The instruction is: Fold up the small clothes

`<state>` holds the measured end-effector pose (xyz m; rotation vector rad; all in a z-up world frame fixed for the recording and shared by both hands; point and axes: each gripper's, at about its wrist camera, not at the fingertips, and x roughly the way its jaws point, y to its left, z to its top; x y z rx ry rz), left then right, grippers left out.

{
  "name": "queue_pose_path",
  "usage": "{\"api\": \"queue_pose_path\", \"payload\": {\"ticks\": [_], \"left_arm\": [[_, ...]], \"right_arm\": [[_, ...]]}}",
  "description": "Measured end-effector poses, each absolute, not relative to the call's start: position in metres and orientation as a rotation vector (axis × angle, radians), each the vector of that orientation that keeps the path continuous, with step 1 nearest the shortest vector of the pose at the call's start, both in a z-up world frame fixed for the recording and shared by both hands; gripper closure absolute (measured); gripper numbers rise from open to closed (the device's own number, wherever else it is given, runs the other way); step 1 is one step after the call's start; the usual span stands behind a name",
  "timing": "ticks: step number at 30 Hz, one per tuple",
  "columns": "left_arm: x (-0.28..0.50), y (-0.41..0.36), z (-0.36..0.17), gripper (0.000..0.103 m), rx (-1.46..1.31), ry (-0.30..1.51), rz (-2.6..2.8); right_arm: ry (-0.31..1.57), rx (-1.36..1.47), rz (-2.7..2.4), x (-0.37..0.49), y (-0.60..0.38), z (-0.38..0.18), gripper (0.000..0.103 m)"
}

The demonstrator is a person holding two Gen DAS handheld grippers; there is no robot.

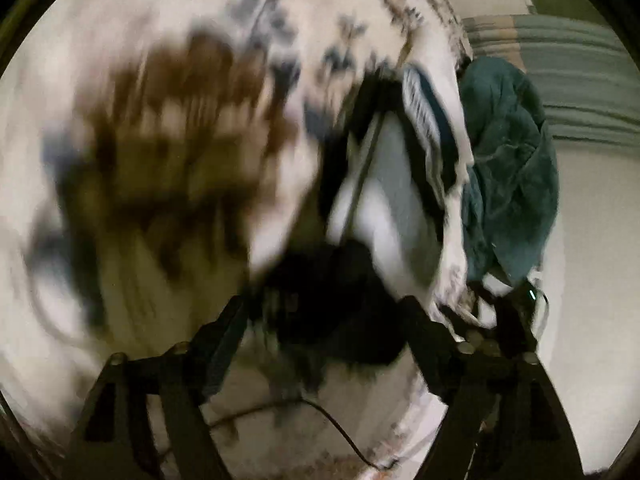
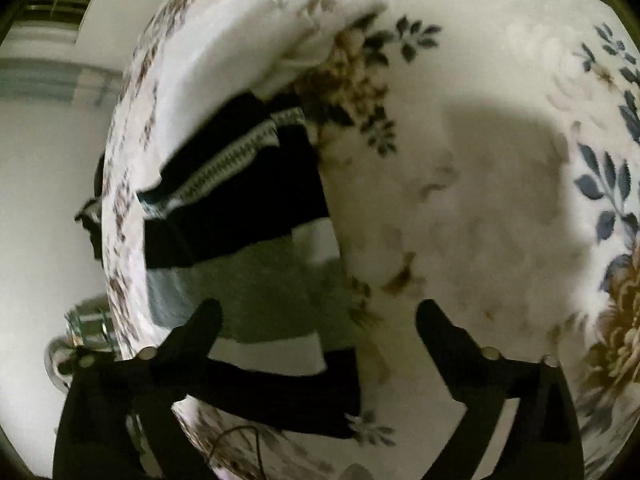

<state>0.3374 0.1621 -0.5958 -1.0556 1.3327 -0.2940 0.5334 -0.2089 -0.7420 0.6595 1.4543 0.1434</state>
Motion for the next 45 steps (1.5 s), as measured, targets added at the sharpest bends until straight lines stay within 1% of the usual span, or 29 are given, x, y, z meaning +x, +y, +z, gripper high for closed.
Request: {"api": "queue_pose_path", "payload": {"ticks": [4, 9, 12, 16, 17, 18, 19, 20, 21, 22, 23, 25, 28, 29, 32, 34, 36, 38, 39, 40, 41, 42, 44, 45], "left_arm": [[0.312, 0.122, -0.624, 0.022, -1.218, 1.307, -0.332], [0.332, 0.082, -0.653, 0.022, -1.305, 1.243, -0.299], [0.345, 0.08, -0.662, 0.021, -1.367, 1.205, -0.196], [0.344, 0.085, -0.655, 0.021, -1.428, 1.108, -0.096], [0.342, 0.086, -0.654, 0.021, -1.44, 1.088, -0.08], [0.339, 0.09, -0.653, 0.024, -1.462, 1.046, -0.047], [0.337, 0.093, -0.652, 0.041, -1.472, 1.019, -0.023], [0.337, 0.097, -0.651, 0.062, -1.484, 0.988, -0.009], [0.338, 0.101, -0.649, 0.067, -1.484, 0.975, -0.005], [0.34, 0.104, -0.645, 0.073, -1.475, 0.967, -0.004], [0.343, 0.106, -0.641, 0.076, -1.463, 0.962, -0.011], [0.35, 0.116, -0.63, 0.077, -1.427, 0.98, -0.05], [0.361, 0.135, -0.616, 0.077, -1.409, 1.02, -0.176], [0.367, 0.136, -0.611, 0.08, -1.377, 1.043, -0.201], [0.383, 0.157, -0.591, 0.08, -1.236, 1.156, -0.306], [0.398, 0.165, -0.585, 0.08, -1.146, 1.264, -0.383], [0.401, 0.153, -0.589, 0.079, -1.064, 1.36, -0.441], [0.414, 0.145, -0.603, 0.073, -0.935, 1.507, -0.44], [0.412, 0.141, -0.61, 0.071, -0.896, 1.565, -0.419], [0.412, 0.139, -0.614, 0.07, -0.898, 1.589, -0.417], [0.411, 0.137, -0.612, 0.069, -0.893, 1.586, -0.425], [0.411, 0.135, -0.607, 0.068, -0.867, 1.578, -0.421], [0.409, 0.129, -0.588, 0.055, -0.732, 1.555, -0.365], [0.413, 0.126, -0.583, 0.053, -0.691, 1.546, -0.34]], "right_arm": [[1.488, 0.667, 0.213, 0.554, -0.207, -0.763, 0.001], [1.523, 0.704, 0.33, 0.607, -0.198, -0.802, 0.001], [1.561, 0.725, 0.385, 0.632, -0.19, -0.824, 0.001], [1.593, 0.766, 0.508, 0.647, -0.172, -0.84, 0.002], [1.59, 0.806, 0.55, 0.648, -0.167, -0.842, 0.01], [1.592, 0.841, 0.58, 0.647, -0.162, -0.846, 0.015], [1.596, 0.83, 0.574, 0.646, -0.158, -0.848, 0.027], [1.597, 0.8, 0.558, 0.644, -0.155, -0.85, 0.04], [1.591, 0.795, 0.559, 0.641, -0.152, -0.852, 0.047], [1.585, 0.813, 0.559, 0.639, -0.153, -0.852, 0.058], [1.573, 0.845, 0.554, 0.634, -0.155, -0.852, 0.063], [1.536, 0.867, 0.536, 0.624, -0.16, -0.844, 0.068], [1.474, 0.908, 0.465, 0.593, -0.172, -0.828, 0.072], [1.454, 0.905, 0.431, 0.577, -0.176, -0.819, 0.072], [1.418, 0.966, 0.341, 0.518, -0.187, -0.797, 0.074], [1.4, 1.022, 0.26, 0.459, -0.193, -0.779, 0.074], [1.395, 1.059, 0.191, 0.405, -0.192, -0.765, 0.074], [1.421, 1.096, 0.119, 0.362, -0.187, -0.768, 0.073], [1.444, 1.103, 0.095, 0.349, -0.178, -0.774, 0.071], [1.484, 1.111, 0.06, 0.339, -0.176, -0.786, 0.062], [1.527, 1.122, 0.002, 0.333, -0.177, -0.798, 0.05], [1.547, 1.131, -0.022, 0.33, -0.182, -0.805, 0.044], [1.557, 1.118, -0.022, 0.328, -0.192, -0.807, 0.035], [1.552, 1.085, -0.026, 0.327, -0.199, -0.8, 0.032]]}}
